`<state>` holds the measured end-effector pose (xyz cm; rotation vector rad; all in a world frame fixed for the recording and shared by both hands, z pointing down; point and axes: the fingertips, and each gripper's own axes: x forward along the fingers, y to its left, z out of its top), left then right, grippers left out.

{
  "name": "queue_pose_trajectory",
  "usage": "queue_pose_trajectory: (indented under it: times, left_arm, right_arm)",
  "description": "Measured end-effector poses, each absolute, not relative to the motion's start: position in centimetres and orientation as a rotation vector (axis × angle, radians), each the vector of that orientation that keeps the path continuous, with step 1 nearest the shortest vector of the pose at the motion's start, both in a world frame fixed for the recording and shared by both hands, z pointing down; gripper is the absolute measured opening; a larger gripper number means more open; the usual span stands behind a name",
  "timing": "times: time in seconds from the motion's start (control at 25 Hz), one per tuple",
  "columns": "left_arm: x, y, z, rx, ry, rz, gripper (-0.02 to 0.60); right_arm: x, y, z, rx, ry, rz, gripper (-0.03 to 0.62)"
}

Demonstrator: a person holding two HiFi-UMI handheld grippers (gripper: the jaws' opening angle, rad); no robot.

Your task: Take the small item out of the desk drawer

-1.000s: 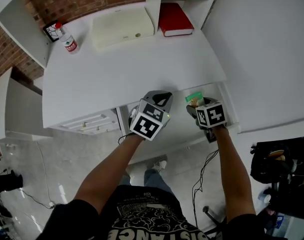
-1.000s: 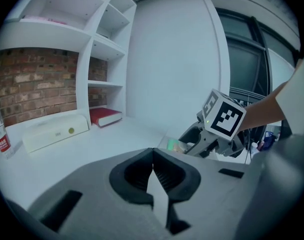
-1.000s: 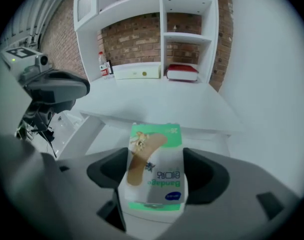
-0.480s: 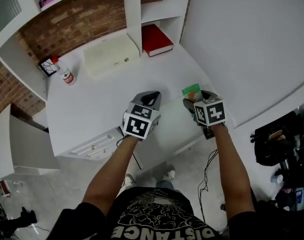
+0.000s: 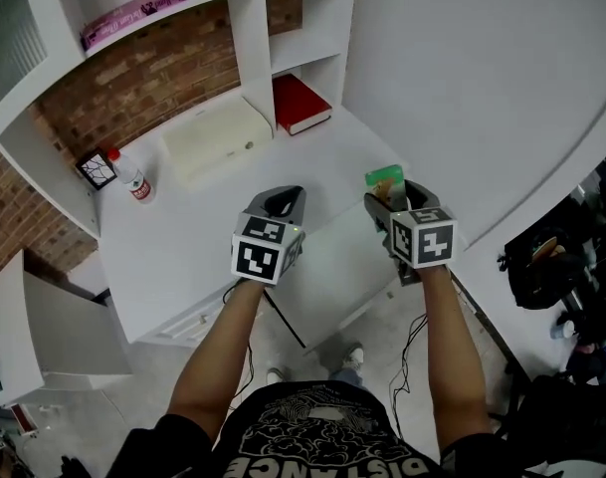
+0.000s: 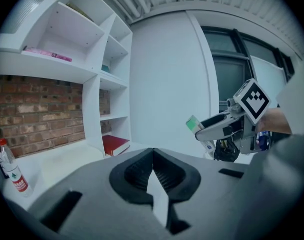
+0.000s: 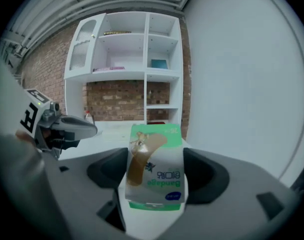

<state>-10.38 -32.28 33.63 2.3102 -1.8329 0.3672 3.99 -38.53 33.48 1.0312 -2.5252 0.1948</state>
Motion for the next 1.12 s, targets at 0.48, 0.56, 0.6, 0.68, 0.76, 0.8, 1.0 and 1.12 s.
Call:
queue_pose_trajectory:
  times: [0.48,0.56,0.6,0.68,0.76,0.8,1.0,1.12]
  left_arm:
    - [-13.0,-29.0,32.5,2.392,-1.811,0.360,0.008]
    - [-13.4,-28.6,32.6,2.402,-1.807,0.367,0.008]
    - [-13.6,-28.4,32.7,2.404,-1.804,0.371,0.008]
    - [-14.1,-28.0,32.9,2.405,-1.798,0.377,0.008]
    - [-14.6,-27.7,33.1,2.402,-1.797,0.377,0.008]
    - [-14.7,-27.5,33.1,2.403,-1.798,0.375,0.008]
    - [-14.9,-27.2,33.0,2.417,-1.787,0.363,0.008]
    - [-15.1,-27.1,33.1,2.419,-1.785,0.379,0.008]
  right_arm:
    - [3.3,-33.4,29.9,1.257,-2.597,0.116,0.347]
    - [3.1,-32.9,29.8,1.286,-2.595,0.116,0.347]
    - [2.9,-32.8,29.8,1.297,-2.594,0.116,0.347]
    - [2.6,-32.4,29.7,1.315,-2.589,0.113,0.347]
    - [2.4,-32.2,29.7,1.325,-2.583,0.113,0.347]
    - [2.3,-32.0,29.7,1.327,-2.582,0.114,0.347]
    - [1.9,-31.5,29.9,1.334,-2.575,0.116,0.347]
    - [1.8,-31.4,29.8,1.337,-2.573,0.108,0.347]
